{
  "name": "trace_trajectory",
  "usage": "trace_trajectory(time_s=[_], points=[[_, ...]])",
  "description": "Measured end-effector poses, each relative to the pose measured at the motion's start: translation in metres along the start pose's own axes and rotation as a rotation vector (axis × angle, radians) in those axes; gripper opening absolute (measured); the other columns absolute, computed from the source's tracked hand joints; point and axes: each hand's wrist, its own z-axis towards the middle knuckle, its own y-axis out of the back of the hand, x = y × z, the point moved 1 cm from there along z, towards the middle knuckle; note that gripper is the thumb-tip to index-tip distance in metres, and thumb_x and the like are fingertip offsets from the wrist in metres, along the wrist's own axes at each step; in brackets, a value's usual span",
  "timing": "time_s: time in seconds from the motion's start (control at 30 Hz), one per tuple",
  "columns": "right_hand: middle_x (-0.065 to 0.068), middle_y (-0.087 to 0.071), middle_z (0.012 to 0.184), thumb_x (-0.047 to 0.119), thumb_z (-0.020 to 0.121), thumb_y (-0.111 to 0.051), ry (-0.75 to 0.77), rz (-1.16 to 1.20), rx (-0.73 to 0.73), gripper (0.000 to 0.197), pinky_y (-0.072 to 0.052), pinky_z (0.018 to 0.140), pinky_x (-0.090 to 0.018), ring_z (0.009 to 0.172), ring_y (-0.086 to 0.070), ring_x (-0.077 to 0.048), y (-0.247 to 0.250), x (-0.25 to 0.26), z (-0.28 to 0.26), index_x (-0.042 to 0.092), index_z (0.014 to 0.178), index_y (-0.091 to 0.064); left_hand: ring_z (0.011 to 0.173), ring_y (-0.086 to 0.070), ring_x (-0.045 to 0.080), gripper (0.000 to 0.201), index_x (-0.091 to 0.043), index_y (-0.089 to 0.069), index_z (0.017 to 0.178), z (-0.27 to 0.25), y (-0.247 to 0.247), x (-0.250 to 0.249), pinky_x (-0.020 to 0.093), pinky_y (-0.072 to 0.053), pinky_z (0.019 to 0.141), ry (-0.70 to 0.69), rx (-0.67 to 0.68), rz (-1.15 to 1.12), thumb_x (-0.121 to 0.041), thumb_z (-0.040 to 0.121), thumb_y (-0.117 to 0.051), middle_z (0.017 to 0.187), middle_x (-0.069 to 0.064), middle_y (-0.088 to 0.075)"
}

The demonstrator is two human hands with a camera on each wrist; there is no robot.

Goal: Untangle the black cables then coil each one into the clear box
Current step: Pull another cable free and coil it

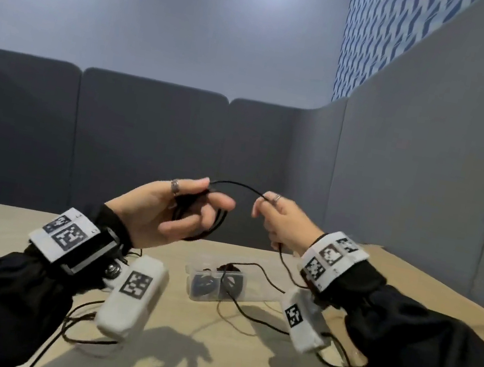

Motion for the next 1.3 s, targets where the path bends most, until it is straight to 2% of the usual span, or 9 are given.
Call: trace_trajectory(time_s=[0.23, 0.33, 0.43, 0.5, 0.6, 0.7, 0.87, 1.13, 1.3], points=[[0.005, -0.040, 0.054, 0.026, 0.099, -0.043, -0.108, -0.130, 0.593, 0.016, -0.037, 0.039, -0.020, 0.039, -0.039, -0.006, -0.058, -0.009, -0.038, 0.020, 0.089, -0.055, 0.108, -0.064, 0.017, 0.030, -0.013, -0.056, 0.119, 0.028, 0.023, 0.001, 0.028, -0.050, 0.089, -0.521, -0.628, 0.372, -0.004, 0.093, -0.045, 0.120, 0.004, -0.065], [0.005, -0.039, 0.059, 0.023, 0.098, -0.046, -0.158, -0.216, 0.725, 0.019, -0.042, 0.046, -0.018, 0.045, -0.040, -0.006, -0.041, -0.010, -0.050, 0.020, 0.085, -0.059, 0.108, -0.062, 0.010, 0.031, -0.015, -0.051, 0.123, 0.017, 0.050, 0.016, 0.031, -0.048, 0.097, -0.389, -0.810, 0.922, -0.002, 0.099, -0.038, 0.121, 0.001, -0.062], [0.013, -0.049, 0.063, 0.025, 0.095, -0.053, 0.084, -0.366, 0.320, 0.016, -0.039, 0.049, -0.011, 0.048, -0.047, 0.000, -0.009, -0.004, -0.037, 0.020, 0.090, -0.067, 0.076, -0.069, 0.015, 0.021, -0.014, -0.053, 0.112, 0.012, 0.059, 0.036, 0.029, -0.053, 0.073, 0.015, -0.776, 1.247, -0.024, 0.101, -0.038, 0.106, 0.004, -0.069], [0.018, -0.063, 0.074, 0.028, 0.090, -0.061, 0.208, -0.346, -0.004, 0.011, -0.044, 0.066, -0.010, 0.067, -0.058, 0.007, 0.010, -0.006, -0.020, 0.026, 0.088, -0.071, 0.044, -0.058, 0.016, 0.043, -0.004, -0.055, 0.112, 0.016, 0.046, 0.047, 0.023, -0.043, 0.048, 0.168, -0.643, 0.994, -0.040, 0.099, -0.033, 0.090, 0.009, -0.072], [0.016, -0.070, 0.087, 0.050, 0.086, -0.057, 0.196, -0.320, -0.227, 0.013, -0.050, 0.083, -0.031, 0.088, -0.063, -0.003, 0.008, -0.019, 0.000, 0.044, 0.083, -0.068, 0.026, -0.037, 0.010, 0.062, 0.000, -0.061, 0.101, 0.024, 0.016, 0.047, 0.024, -0.034, 0.051, 0.085, -0.410, 0.578, -0.051, 0.089, -0.030, 0.061, 0.011, -0.064], [0.020, -0.060, 0.060, 0.050, 0.093, -0.044, 0.163, -0.293, -0.061, 0.020, -0.045, 0.059, -0.020, 0.061, -0.053, -0.001, -0.014, -0.027, 0.001, 0.043, 0.087, -0.062, 0.033, -0.043, 0.006, 0.036, -0.005, -0.066, 0.077, 0.027, 0.004, 0.043, 0.017, -0.041, 0.046, -0.178, -0.393, 0.248, -0.033, 0.083, -0.044, 0.054, 0.004, -0.059], [0.001, -0.037, 0.056, 0.039, 0.100, -0.037, -0.021, -0.136, 0.363, 0.025, -0.034, 0.032, -0.019, 0.039, -0.033, -0.007, -0.033, -0.040, -0.016, 0.033, 0.090, -0.060, 0.067, -0.069, 0.019, 0.033, -0.009, -0.074, 0.062, 0.026, 0.029, 0.063, 0.035, -0.058, 0.071, -0.325, -0.534, -0.074, -0.026, 0.079, -0.051, 0.072, 0.008, -0.071], [0.010, -0.045, 0.058, 0.035, 0.096, -0.049, -0.037, -0.329, -0.088, 0.022, -0.031, 0.035, -0.012, 0.035, -0.044, 0.009, 0.014, -0.046, 0.016, 0.018, 0.086, -0.060, 0.035, -0.044, 0.009, 0.039, -0.006, -0.069, 0.070, 0.028, 0.020, 0.075, 0.019, -0.040, 0.038, -0.022, -0.387, -0.066, -0.031, 0.084, -0.044, 0.054, 0.004, -0.053], [0.003, -0.046, 0.065, 0.044, 0.097, -0.039, -0.133, -0.496, 0.513, 0.027, -0.035, 0.038, -0.016, 0.041, -0.037, -0.004, -0.028, -0.051, -0.018, 0.032, 0.107, -0.062, 0.101, -0.067, 0.025, 0.035, -0.001, -0.064, 0.111, 0.027, 0.042, 0.065, 0.035, -0.055, 0.086, -0.432, -0.544, -0.146, -0.018, 0.091, -0.041, 0.108, 0.013, -0.070]])
